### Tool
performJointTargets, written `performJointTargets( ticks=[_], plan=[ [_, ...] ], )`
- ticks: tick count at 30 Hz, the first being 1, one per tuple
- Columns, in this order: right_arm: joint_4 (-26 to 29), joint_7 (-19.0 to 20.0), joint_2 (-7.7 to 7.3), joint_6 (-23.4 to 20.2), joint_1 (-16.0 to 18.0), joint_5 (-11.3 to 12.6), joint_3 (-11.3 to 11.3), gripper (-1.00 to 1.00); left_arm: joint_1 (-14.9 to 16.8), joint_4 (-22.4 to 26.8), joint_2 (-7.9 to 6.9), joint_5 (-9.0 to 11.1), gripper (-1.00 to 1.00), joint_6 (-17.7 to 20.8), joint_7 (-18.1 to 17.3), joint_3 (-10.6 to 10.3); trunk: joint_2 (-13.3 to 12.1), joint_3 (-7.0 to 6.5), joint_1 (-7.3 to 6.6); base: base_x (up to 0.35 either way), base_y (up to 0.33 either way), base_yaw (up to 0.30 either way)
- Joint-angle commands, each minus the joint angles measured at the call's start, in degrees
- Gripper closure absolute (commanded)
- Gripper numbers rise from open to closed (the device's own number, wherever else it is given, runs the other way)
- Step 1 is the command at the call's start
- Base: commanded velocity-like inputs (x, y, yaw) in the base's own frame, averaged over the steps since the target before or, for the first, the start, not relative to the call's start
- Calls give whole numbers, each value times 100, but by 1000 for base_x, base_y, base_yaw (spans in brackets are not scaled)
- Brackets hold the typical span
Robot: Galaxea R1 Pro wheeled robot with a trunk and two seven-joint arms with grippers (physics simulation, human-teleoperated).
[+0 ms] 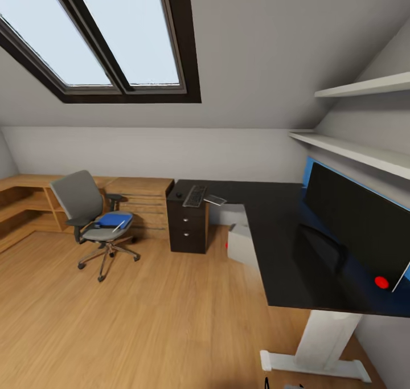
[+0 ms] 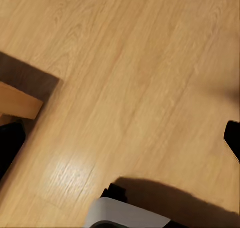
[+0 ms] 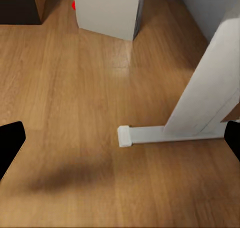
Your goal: In the bedroom, organize the workspace by keeping the computer under the desk, ensuring the monitor is on the desk, placing the keyboard on the desk next to the monitor, placing the mouse on the desk next to the keyboard, moving the folder from the swivel chair onto the desk next to the mouse, stacking the notebook on top of the folder with the pen on top of the notebook, and positioning the swivel chair next to the desk.
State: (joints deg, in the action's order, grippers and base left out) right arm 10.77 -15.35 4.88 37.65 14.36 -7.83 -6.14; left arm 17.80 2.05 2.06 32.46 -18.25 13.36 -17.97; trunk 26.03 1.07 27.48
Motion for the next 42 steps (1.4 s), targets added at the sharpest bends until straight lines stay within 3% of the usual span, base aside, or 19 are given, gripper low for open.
performJointTargets(
  ticks=[1, 16, 29, 33, 42],
  plan=[
    [-4, -21, 6, 14, 5, -61, -45, -100, 4, -5, 1, 33, -100, -12, 27, -49, 10, 11, 6, 331, 77, 0],
    [-166, -22, 51, -29, 5, -59, -39, -100, 4, -11, -4, 33, -100, -12, 18, -49, 10, 11, 6, 311, 177, -2],
    [-204, -13, 78, -21, 5, -59, -35, -100, 4, -11, 1, 33, -100, -12, 18, -49, 10, 11, 6, 247, 248, -169],
    [-210, 509, 45, -26, 5, -63, -51, -100, 4, -11, 5, 33, -100, -4, 18, -50, 10, 11, 6, 329, 9, -3],
    [-216, 601, 48, -4, 5, -61, -56, -100, 4, -11, 5, 33, -100, -4, 18, -50, 10, 11, 6, 331, 1, 0]
  ],
)
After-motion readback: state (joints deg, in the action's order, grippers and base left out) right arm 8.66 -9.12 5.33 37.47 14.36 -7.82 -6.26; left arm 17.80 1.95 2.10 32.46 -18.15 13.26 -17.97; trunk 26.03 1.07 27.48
